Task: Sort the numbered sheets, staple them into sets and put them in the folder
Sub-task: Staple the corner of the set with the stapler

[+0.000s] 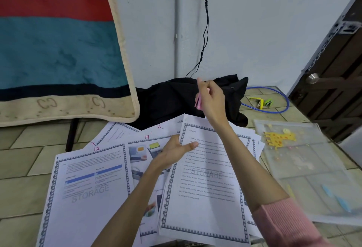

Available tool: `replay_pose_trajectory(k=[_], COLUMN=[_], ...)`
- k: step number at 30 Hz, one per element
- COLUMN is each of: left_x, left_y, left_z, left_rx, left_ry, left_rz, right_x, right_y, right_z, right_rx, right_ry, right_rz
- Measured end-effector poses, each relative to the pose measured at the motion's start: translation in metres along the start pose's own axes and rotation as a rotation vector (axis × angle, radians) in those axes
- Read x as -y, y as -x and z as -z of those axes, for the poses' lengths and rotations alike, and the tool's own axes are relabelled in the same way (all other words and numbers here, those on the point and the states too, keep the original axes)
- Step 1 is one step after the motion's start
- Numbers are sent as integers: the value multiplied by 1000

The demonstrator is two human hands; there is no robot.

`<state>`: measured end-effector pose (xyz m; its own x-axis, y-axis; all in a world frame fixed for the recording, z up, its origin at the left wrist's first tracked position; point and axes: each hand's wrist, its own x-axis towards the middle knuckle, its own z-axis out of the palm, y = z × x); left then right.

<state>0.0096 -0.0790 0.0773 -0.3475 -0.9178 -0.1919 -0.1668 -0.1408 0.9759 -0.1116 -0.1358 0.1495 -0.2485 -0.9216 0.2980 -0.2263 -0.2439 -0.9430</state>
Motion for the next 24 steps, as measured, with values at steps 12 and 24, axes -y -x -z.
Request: replay_pose_trajectory(k=[12,24], left_x=[-2,-3], left_y=[0,-6], left_z=[-3,-7], left_rx=[22,-59], left_ry=[-31,-218], left_rz=[-7,173], right_x=[-14,-24], right_y=[4,18], right_z=[-8,-21], right_rx=[-83,-8], right_ry=[135,334], right_rz=[34,51])
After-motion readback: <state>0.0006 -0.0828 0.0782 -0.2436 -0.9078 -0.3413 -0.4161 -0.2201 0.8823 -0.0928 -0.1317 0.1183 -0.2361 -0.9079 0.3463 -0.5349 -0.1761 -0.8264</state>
